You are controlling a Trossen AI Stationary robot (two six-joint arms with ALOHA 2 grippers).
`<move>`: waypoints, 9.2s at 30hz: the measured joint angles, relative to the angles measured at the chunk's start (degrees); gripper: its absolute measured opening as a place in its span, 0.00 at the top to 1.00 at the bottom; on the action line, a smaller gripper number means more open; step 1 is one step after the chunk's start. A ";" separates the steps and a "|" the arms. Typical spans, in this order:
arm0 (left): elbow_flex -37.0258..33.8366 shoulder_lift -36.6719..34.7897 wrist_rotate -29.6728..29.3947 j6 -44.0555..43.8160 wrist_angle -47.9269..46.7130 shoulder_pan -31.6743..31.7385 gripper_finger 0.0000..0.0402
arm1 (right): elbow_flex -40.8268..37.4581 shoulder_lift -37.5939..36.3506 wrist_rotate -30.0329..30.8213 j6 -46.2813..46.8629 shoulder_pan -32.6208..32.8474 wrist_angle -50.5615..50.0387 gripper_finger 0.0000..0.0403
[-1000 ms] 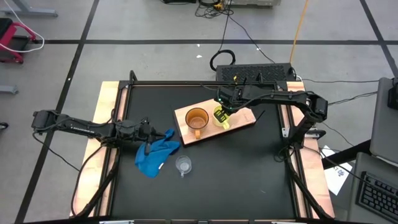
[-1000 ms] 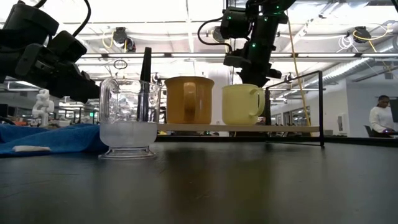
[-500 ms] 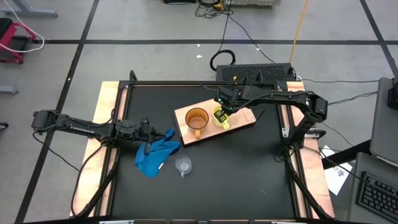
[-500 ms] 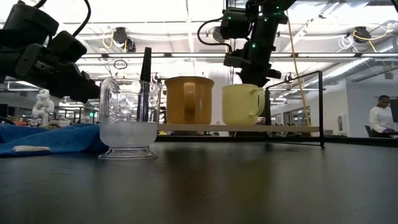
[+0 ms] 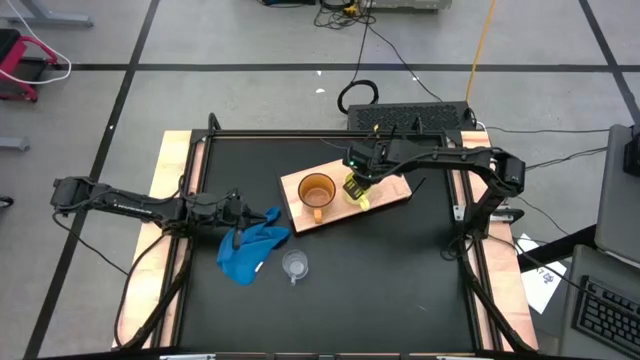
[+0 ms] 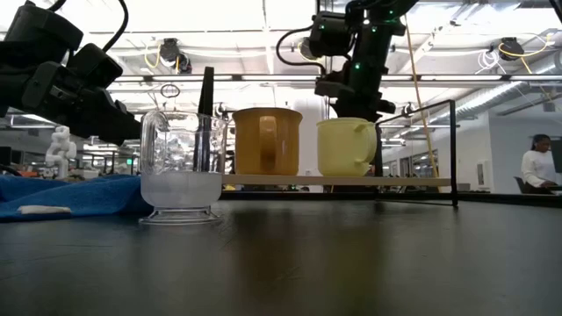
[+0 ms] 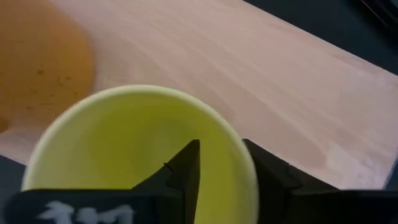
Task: Stack small to large cups/mugs on shelf
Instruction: Put the yellow mug on the shelf, then put the transparent mug on the shelf aligned with the yellow mug
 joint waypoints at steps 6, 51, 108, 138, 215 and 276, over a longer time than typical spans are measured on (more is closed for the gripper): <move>0.00 0.00 0.00 -0.07 0.00 0.00 0.92 | 0.07 -0.02 0.00 -0.09 0.31 0.71 0.72; 0.00 -0.02 -0.46 -0.11 0.22 -1.14 0.92 | 0.28 -12.00 -4.31 1.13 0.31 0.76 0.72; 0.00 -0.02 -0.44 -0.92 2.36 -1.14 0.92 | -0.34 -38.94 -3.83 -21.09 12.70 -3.48 1.00; 0.00 -0.02 -0.39 0.79 3.96 -1.14 0.92 | -48.30 -72.31 -7.43 -22.39 29.07 35.92 1.00; 27.53 2.87 2.03 3.58 -25.74 -11.14 0.92 | -75.03 -84.65 1.93 -35.02 35.45 61.86 1.00; 73.85 58.58 13.02 37.35 -62.59 -10.37 0.47 | -75.10 -84.65 1.86 -34.73 35.45 61.57 1.00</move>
